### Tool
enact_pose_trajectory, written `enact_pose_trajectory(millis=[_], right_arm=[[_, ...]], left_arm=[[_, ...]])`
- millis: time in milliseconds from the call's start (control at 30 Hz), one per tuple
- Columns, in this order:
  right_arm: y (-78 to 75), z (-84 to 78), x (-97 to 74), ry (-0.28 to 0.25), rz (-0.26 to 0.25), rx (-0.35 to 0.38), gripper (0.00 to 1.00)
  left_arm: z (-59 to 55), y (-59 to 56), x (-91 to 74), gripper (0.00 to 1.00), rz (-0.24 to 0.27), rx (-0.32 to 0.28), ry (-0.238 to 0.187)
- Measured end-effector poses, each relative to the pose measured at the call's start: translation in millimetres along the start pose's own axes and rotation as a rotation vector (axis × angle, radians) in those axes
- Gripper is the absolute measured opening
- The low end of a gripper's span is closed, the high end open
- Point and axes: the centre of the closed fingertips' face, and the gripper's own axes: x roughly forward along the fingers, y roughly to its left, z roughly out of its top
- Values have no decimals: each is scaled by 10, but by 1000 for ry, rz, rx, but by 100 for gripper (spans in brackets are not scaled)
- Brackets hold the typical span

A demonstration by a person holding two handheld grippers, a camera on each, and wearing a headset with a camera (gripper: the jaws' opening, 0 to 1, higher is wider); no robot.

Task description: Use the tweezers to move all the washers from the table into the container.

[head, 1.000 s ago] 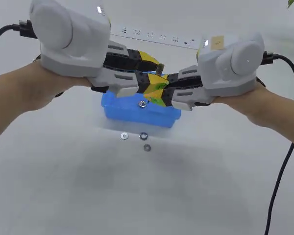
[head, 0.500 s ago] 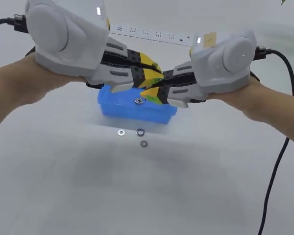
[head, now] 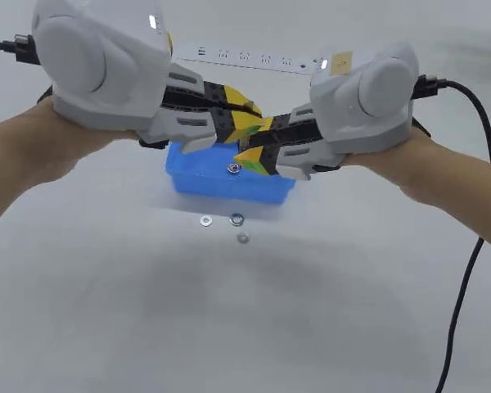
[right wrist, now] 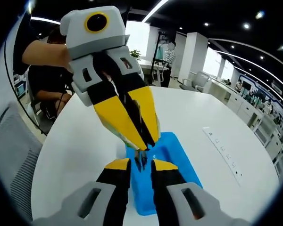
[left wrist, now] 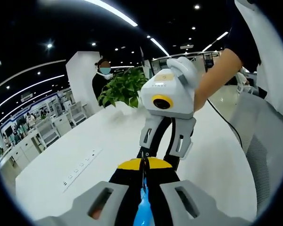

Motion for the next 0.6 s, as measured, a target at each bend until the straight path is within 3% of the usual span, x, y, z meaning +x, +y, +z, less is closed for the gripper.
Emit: enact_pose_trajectory(millis=[67,333,500,600], right_arm=[[-15,-3,-34,-5,-19,14,21],[-82,-60,-273,-58,-118,135,32],[9,-210,-498,-42,-133,214,34],[68,-212,-621,-88,-145,281,37]], left_arm=[[9,-7,-25,5,9,-15,-8],[-54,-44,-94,5,35,-3,41],[18,-59,-147,5,68,-34,15],[56,-114,-163,5,78,-47,-2]])
